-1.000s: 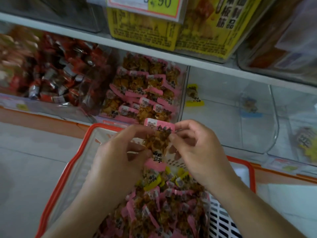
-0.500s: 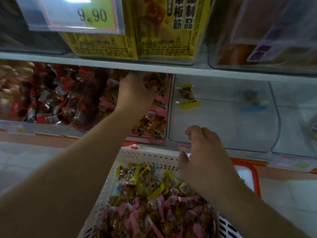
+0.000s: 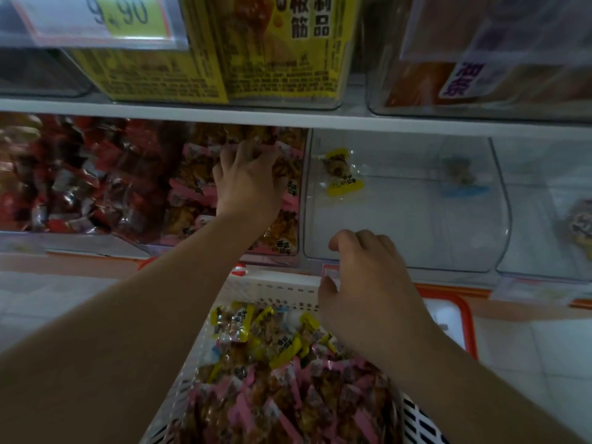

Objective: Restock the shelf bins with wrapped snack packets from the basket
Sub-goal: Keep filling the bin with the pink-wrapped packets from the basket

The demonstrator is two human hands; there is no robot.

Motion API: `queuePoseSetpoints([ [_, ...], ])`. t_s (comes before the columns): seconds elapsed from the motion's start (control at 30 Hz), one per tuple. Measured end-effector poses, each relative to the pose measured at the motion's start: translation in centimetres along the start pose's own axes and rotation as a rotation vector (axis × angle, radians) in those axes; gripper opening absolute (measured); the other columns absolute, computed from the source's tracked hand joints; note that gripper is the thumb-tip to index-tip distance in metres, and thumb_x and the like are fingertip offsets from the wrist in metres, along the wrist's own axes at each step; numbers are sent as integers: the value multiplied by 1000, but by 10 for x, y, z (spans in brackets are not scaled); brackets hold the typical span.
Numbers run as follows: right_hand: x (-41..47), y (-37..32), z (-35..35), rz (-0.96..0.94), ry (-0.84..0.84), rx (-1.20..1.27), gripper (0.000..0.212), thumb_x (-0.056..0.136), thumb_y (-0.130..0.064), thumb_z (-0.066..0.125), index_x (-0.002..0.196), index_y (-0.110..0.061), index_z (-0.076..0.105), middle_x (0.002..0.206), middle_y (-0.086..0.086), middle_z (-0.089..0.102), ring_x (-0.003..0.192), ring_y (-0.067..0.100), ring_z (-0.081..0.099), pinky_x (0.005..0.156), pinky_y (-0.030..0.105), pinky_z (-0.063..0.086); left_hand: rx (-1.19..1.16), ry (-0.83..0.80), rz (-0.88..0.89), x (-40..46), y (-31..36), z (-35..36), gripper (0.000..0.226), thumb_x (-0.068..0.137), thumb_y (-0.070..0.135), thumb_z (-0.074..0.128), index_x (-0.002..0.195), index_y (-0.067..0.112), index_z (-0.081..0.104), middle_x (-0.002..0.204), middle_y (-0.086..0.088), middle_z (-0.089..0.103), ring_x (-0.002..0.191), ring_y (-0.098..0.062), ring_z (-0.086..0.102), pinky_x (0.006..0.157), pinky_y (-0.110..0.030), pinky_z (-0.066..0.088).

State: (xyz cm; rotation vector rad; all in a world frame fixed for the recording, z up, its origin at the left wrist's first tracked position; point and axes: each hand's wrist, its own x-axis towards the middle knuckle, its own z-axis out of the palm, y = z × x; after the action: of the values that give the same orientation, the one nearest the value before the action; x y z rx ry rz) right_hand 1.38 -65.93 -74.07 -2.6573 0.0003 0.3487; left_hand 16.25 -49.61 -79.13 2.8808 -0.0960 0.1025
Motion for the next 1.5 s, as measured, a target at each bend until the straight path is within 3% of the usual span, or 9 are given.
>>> queuePoseSetpoints([
  [0.3, -14, 3, -20, -130, 247, 324, 27, 92, 2, 61, 105, -21, 69, 104, -13, 63, 92, 2, 61, 72, 7, 45, -265, 98, -27, -70, -22, -65, 45, 91, 15, 61, 133, 29, 66, 136, -2, 57, 124, -33, 48, 104, -49, 44],
  [0.47, -25, 12, -1, 14, -240, 227, 37, 92, 1, 56, 73, -24, 75, 86, -13, 71, 79, 9, 68, 67, 19, 55, -298, 18, -300, -166, -58, -102, 53, 88, 11, 64, 138, 25, 53, 133, -2, 54, 127, -29, 47, 106, -52, 44],
  [0.6, -30, 41, 54, 176, -473, -51, 12, 95, -9, 59, 99, -14, 70, 95, 3, 69, 84, 16, 65, 69, 26, 55, -174, -146, -495, -220, -88, -99, 77, 88, 13, 66, 155, 21, 29, 156, -10, 31, 142, -40, 31, 116, -60, 28],
  [0.8, -47, 80, 128, 434, -365, -66, 77, 92, -19, 63, 162, -15, 30, 161, 15, 41, 146, 39, 43, 120, 45, 42, -244, -414, -679, -240, -102, -81, 76, 95, 25, 60, 156, 20, 15, 146, -18, 36, 124, -48, 50, 95, -55, 43],
  [0.9, -48, 88, 156, 461, -326, -65, 93, 90, -22, 63, 167, -23, 10, 165, 19, 35, 143, 42, 46, 117, 52, 46, -236, -439, -685, -238, -103, -81, 73, 92, 30, 63, 149, 21, 20, 141, -15, 38, 122, -45, 50, 98, -57, 45],
  [1.1, -43, 74, 132, 435, -195, -38, 32, 88, -15, 71, 119, -18, 62, 108, 4, 71, 104, 28, 70, 88, 42, 62, -271, -482, -772, -229, -108, -82, 73, 90, 31, 67, 147, 16, 23, 142, -13, 32, 131, -44, 38, 109, -61, 40],
  [1.23, -36, 45, 96, 279, -197, 6, 16, 89, -5, 71, 86, -19, 67, 100, -3, 71, 98, 19, 70, 81, 35, 61, -257, -173, -594, -223, -91, -99, 62, 92, 24, 65, 144, 14, 34, 145, -10, 35, 134, -38, 40, 107, -55, 43],
  [1.37, -48, -10, 42, -2, -165, 251, 20, 91, -24, 82, 99, -40, 72, 97, -27, 70, 93, -10, 64, 72, 10, 43, -663, -237, -561, -216, -55, -111, 18, 104, 38, 53, 106, 26, 66, 87, 5, 76, 67, -11, 72, 57, -36, 60],
  [1.5, -66, -49, 27, -270, 98, 453, 38, 89, -5, 84, 114, -33, 75, 110, -20, 72, 110, 0, 68, 94, 12, 49, -1352, -469, -815, -210, -36, -110, 46, 101, 53, 56, 111, 11, 72, 94, -13, 79, 82, -35, 78, 66, -50, 64],
])
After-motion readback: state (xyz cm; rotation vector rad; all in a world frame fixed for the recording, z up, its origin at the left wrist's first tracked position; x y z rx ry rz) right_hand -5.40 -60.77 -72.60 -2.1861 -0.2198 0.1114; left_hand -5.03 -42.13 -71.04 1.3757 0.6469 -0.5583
